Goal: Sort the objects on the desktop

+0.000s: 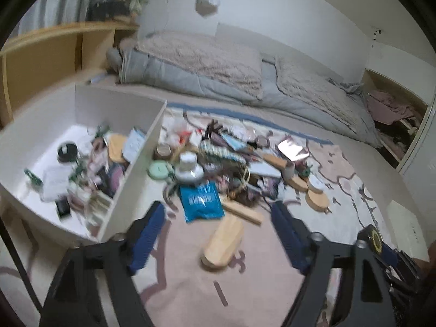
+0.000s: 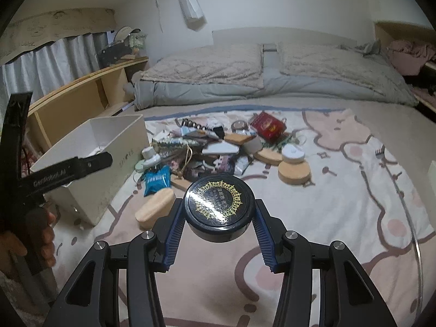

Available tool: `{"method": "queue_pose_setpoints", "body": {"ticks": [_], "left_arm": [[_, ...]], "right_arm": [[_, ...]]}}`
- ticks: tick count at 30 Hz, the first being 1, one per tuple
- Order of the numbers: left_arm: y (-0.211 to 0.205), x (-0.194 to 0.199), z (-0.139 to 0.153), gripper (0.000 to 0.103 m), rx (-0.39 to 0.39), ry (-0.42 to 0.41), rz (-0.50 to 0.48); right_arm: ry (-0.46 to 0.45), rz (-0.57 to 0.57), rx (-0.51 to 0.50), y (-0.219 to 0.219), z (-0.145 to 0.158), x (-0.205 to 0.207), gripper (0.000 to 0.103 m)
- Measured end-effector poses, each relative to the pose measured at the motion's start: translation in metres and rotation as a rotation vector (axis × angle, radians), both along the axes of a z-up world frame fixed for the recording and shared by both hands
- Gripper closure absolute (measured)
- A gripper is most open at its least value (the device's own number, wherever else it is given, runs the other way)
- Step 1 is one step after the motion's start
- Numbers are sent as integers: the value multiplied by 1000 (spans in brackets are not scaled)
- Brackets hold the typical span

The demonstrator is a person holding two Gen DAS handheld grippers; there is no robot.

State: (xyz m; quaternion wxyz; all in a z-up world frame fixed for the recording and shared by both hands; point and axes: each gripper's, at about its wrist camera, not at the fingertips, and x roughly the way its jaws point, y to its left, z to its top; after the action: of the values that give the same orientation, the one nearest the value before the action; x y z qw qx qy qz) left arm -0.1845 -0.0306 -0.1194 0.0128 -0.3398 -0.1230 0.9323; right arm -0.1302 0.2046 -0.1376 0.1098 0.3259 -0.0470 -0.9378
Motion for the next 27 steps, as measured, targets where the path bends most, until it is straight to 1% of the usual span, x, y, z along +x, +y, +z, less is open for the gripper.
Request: {"method": "queue_pose_setpoints", "body": {"ticks": [4, 6, 9, 11, 14, 16, 18, 19, 21, 22, 23, 24, 26, 27], "left_arm": [[13, -2, -25, 11, 4, -78, 7], [20, -2, -36, 10, -1, -102, 12], [30, -7, -54, 10, -31, -119, 2], [34, -12, -65, 10, -65, -131, -6], [35, -20, -79, 14, -85, -159, -11], [33, -23, -86, 19, -89, -175, -15], [34, -26, -94, 28, -99, -195, -22], [34, -27, -97, 29, -105, -204, -25], [34, -28, -102, 38, -117, -214, -26], [34, -29, -104, 40, -123, -219, -26], [34, -30, -105, 45, -128, -221, -26], [34, -29, -105, 52, -133, -217, -26], [34, -29, -106, 61, -127, -212, -40], [34, -29, -105, 61, -126, -209, -43]], "right_arm": [[-27, -7, -9, 5, -11, 2, 53], [-37, -14, -10, 9, -17, 3, 53], [-52, -22, -6, 14, -25, 3, 53], [-62, -26, 2, 18, -31, 3, 53], [-73, -26, 12, 23, -39, 3, 53], [-82, -27, 15, 26, -45, 2, 53], [-92, -28, 13, 28, -50, 1, 53], [-98, -28, 11, 29, -53, 1, 53], [-108, -29, 10, 31, -58, 0, 53], [-114, -30, 11, 31, -60, 0, 53], [-119, -31, 12, 32, -62, 0, 53], [-124, -31, 12, 32, -65, 0, 53], [-133, -32, 13, 32, -69, 1, 53], [-137, -32, 12, 32, -71, 1, 53]]}}
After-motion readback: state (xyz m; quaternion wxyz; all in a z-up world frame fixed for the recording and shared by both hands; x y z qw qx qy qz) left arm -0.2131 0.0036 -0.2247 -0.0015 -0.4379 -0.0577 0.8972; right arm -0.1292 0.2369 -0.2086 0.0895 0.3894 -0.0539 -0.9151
